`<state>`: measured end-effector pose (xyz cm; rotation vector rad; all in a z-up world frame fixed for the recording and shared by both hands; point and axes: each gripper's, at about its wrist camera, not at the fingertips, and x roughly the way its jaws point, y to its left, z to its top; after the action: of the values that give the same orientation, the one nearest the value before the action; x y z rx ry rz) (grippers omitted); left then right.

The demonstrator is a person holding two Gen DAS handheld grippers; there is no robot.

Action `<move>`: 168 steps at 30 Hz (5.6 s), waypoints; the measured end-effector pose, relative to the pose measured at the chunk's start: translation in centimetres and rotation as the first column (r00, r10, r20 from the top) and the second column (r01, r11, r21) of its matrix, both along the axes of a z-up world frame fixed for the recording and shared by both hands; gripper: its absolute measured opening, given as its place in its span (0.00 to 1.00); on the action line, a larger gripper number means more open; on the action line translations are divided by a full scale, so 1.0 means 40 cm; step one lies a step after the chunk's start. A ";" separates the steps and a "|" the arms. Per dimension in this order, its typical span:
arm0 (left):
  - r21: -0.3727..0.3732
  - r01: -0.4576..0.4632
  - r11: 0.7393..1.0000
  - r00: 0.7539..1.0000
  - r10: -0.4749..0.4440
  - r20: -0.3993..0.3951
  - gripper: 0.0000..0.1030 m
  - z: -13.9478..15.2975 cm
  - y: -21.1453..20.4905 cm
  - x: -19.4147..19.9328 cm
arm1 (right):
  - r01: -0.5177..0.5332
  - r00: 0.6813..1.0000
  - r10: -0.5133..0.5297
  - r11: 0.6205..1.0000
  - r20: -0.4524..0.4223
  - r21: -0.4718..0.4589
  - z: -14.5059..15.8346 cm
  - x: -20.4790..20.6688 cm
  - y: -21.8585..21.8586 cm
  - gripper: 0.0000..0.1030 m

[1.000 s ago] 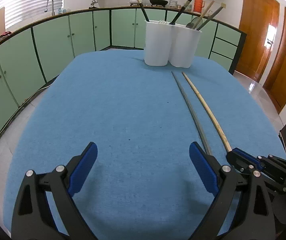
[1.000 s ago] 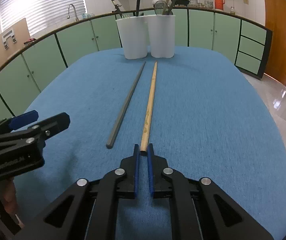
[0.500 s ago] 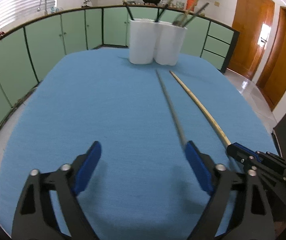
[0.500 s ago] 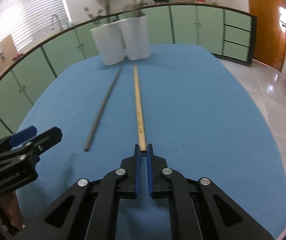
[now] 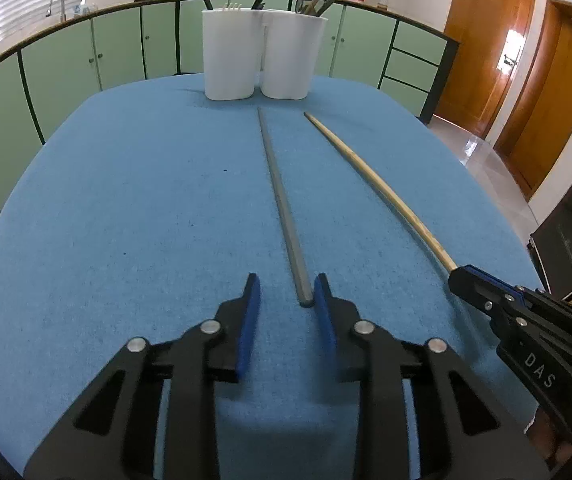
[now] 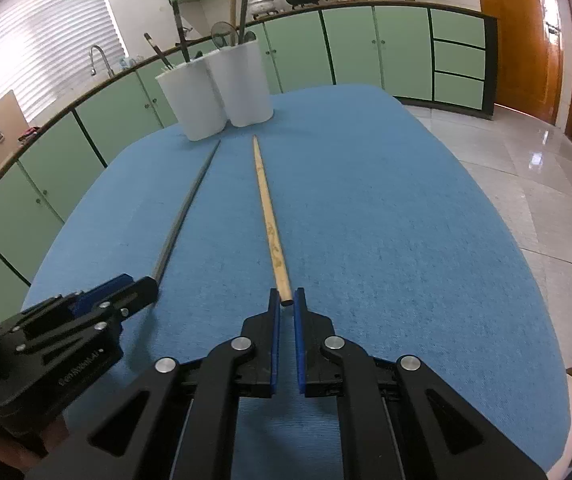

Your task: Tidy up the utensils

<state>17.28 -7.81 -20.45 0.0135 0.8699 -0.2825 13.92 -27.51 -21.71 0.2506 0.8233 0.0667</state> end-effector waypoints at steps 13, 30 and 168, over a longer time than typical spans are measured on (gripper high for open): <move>-0.004 -0.027 1.000 1.000 0.027 0.001 0.07 -0.001 -0.010 0.003 | -0.021 0.999 0.021 1.000 0.038 -0.010 0.027 -0.008 0.008 0.06; 0.068 -0.032 0.997 0.950 0.009 0.313 0.06 0.264 0.046 -0.047 | -0.036 0.969 0.048 0.998 0.243 -0.054 0.254 -0.020 -0.051 0.06; -0.121 -0.128 0.984 0.882 0.169 0.440 0.59 0.489 0.148 0.525 | -0.074 0.951 0.048 0.994 0.307 0.074 0.445 0.584 -0.133 0.47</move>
<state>38.27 -1.88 -0.89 -0.0683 0.3924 -0.1623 37.29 -32.85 -3.91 0.2866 0.5204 0.1944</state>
